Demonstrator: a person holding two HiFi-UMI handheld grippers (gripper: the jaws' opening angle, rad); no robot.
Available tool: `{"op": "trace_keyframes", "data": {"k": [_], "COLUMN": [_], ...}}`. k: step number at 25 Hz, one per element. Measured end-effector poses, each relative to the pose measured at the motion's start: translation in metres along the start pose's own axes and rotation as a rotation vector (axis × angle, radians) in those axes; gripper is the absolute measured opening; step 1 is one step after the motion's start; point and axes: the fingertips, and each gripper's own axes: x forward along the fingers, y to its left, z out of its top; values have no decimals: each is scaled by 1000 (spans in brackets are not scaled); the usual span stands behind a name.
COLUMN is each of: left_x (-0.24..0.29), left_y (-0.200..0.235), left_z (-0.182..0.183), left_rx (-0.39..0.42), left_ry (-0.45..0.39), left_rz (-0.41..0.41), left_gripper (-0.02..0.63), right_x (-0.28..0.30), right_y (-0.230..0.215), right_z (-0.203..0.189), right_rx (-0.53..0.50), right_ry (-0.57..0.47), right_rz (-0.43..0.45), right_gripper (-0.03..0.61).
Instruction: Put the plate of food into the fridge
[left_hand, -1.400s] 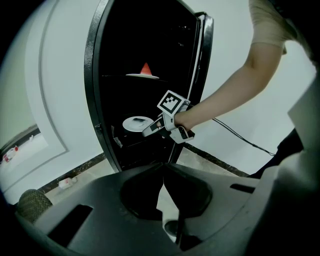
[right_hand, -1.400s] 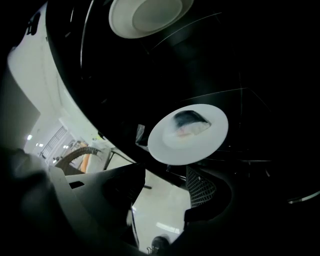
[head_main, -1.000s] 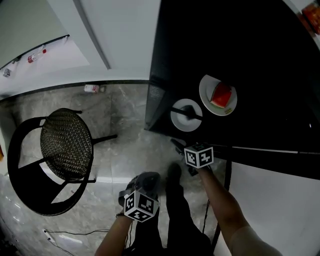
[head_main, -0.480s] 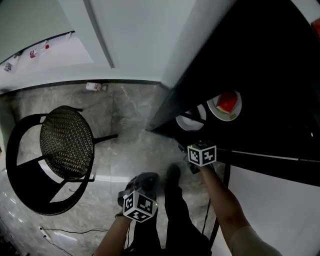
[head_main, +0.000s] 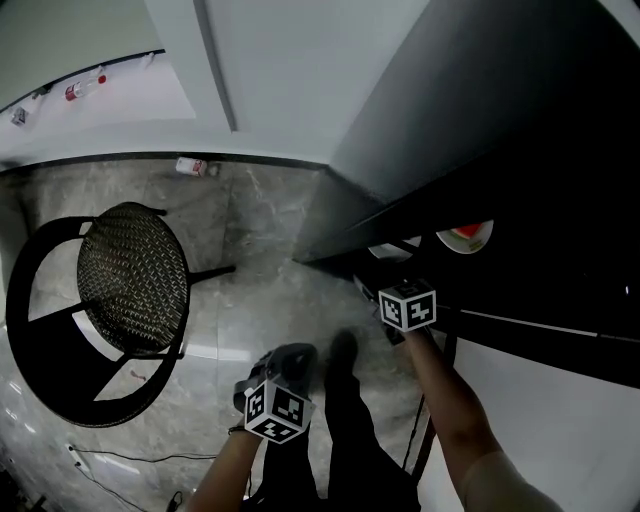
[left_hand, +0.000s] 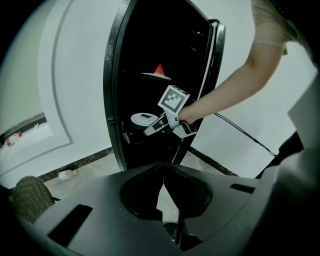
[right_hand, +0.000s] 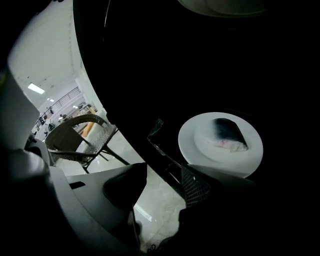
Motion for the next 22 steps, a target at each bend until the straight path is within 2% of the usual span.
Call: {"op": "trace_keyframes", "data": {"k": [5, 10, 13, 14, 16, 19, 22], "left_x": [0, -3, -11, -14, -21, -33, -49], "left_y": [4, 8, 17, 21, 29, 35, 36], "left_z": [3, 9, 20, 23, 29, 43, 55], "left_rx": [-14, -16, -29, -39, -69, -109, -116], "left_ry": [-6, -12, -35, -42, -57, -84, -98], "left_rz": [1, 8, 24, 33, 55, 67, 74], "left_gripper": [9, 9, 9, 9, 9, 9, 9], "right_x": [-3, -14, -29, -35, -47, -73, -106], "right_y": [9, 44, 60, 64, 70, 84, 103], "right_z": [6, 2, 10, 13, 21, 33, 36], "right_rx": [23, -81, -75, -69, -64, -22, 10], "right_ry": [-11, 20, 0, -11, -20, -18, -7], "right_rz": [11, 56, 61, 57, 40, 50, 50], "right_gripper": [225, 225, 217, 187, 41, 29, 23]}}
